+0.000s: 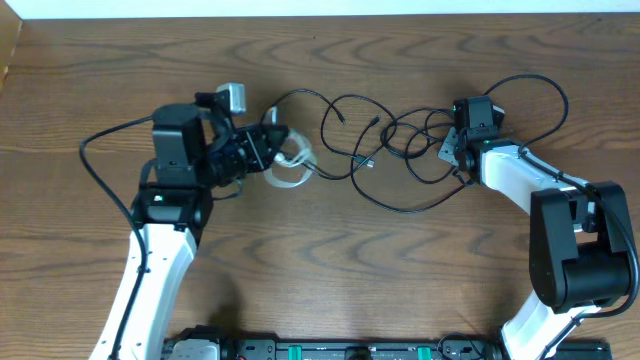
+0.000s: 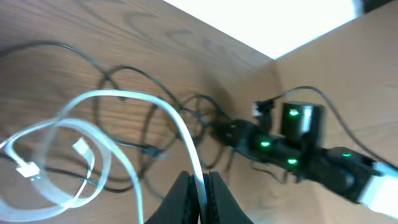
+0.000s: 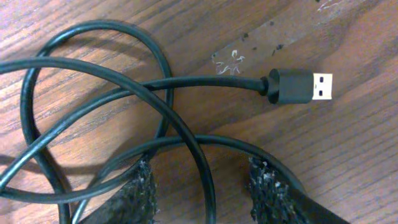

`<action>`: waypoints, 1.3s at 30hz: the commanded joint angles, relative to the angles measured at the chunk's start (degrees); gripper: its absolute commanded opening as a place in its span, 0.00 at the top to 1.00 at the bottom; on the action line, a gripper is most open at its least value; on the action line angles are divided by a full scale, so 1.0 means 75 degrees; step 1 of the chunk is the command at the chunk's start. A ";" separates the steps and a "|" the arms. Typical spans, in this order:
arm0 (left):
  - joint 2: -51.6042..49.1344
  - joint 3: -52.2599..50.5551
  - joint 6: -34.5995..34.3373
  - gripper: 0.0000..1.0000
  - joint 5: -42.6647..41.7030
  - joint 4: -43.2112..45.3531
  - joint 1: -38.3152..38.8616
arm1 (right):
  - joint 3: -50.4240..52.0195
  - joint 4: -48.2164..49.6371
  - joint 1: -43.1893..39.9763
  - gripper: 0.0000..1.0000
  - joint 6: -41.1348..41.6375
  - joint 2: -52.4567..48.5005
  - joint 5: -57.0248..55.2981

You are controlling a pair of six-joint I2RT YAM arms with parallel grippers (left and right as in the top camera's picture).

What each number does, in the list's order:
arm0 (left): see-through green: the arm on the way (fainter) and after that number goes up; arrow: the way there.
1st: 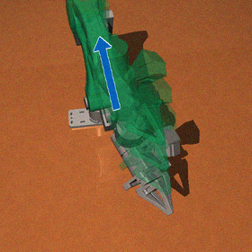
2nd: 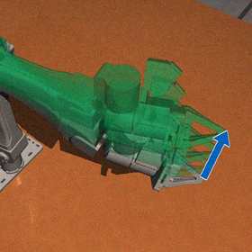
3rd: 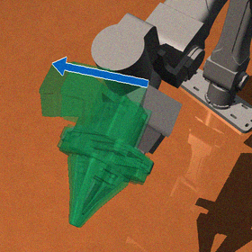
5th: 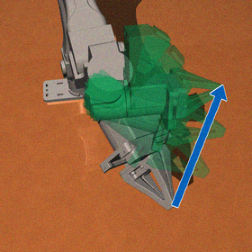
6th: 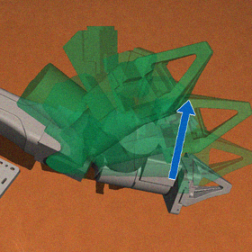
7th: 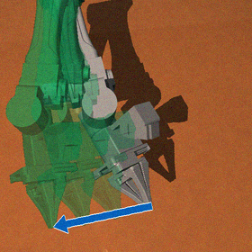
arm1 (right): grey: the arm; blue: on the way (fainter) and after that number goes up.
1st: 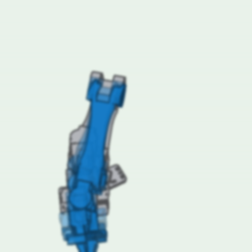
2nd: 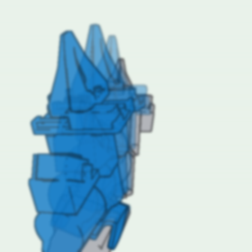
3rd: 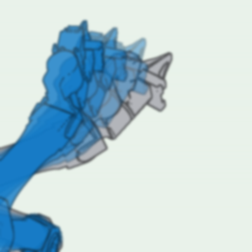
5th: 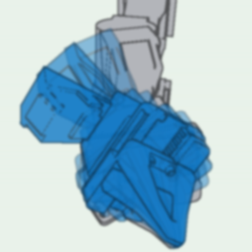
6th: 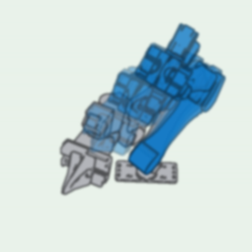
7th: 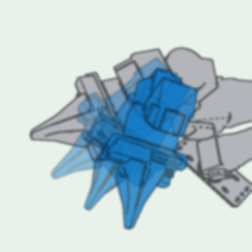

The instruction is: Untangle cables

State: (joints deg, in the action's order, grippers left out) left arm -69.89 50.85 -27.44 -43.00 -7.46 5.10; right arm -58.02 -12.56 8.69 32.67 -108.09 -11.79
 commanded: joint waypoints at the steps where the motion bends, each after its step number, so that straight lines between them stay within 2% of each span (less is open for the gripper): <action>1: 0.0009 0.0035 -0.0495 0.92 0.0475 -0.0388 0.0332 | 0.0256 -0.0224 -0.0032 0.49 0.0032 -0.0289 0.0423; 3: 0.0009 0.0035 -0.0501 0.92 0.1746 -0.1381 0.0411 | 0.0256 -0.0224 -0.0032 0.47 0.0032 -0.0289 0.0425; 8: 0.0015 0.0035 -0.0941 0.92 0.3934 -0.3348 0.0411 | 0.0256 -0.0224 -0.0029 0.43 0.0032 -0.0289 0.0425; 11: 0.0067 0.0035 -0.0985 0.92 0.4730 -0.4138 0.0411 | 0.0256 -0.0236 -0.0032 0.42 0.0035 -0.0289 0.0425; 17: 0.0504 0.0038 -0.1058 0.93 0.5316 -0.4593 0.0408 | 0.0259 -0.0242 -0.0029 0.39 0.0032 -0.0289 0.0423; 19: 0.0848 0.0047 -0.1282 0.92 0.5770 -0.4776 0.0408 | 0.0256 -0.0242 -0.0032 0.38 0.0032 -0.0289 0.0420; 25: 0.2066 0.0050 -0.1300 0.92 0.5872 -0.4998 0.0408 | 0.0259 -0.0239 -0.0023 0.37 0.0032 -0.0289 0.0420; 28: 0.2707 0.0050 -0.1303 0.92 0.6475 -0.5217 0.0408 | 0.0259 -0.0239 -0.0023 0.37 0.0035 -0.0289 0.0423; 32: 0.3305 0.0050 -0.1317 0.92 0.6685 -0.5435 0.0411 | 0.0259 -0.0236 -0.0009 0.37 0.0035 -0.0289 0.0423; 39: 0.3416 0.0047 -0.1731 0.92 0.6916 -0.5377 0.0408 | 0.0259 -0.0236 -0.0003 0.36 0.0035 -0.0289 0.0423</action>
State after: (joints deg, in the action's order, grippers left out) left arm -43.55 50.81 -38.06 6.13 -48.49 8.10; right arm -58.11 -12.60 8.71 32.42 -107.96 -10.68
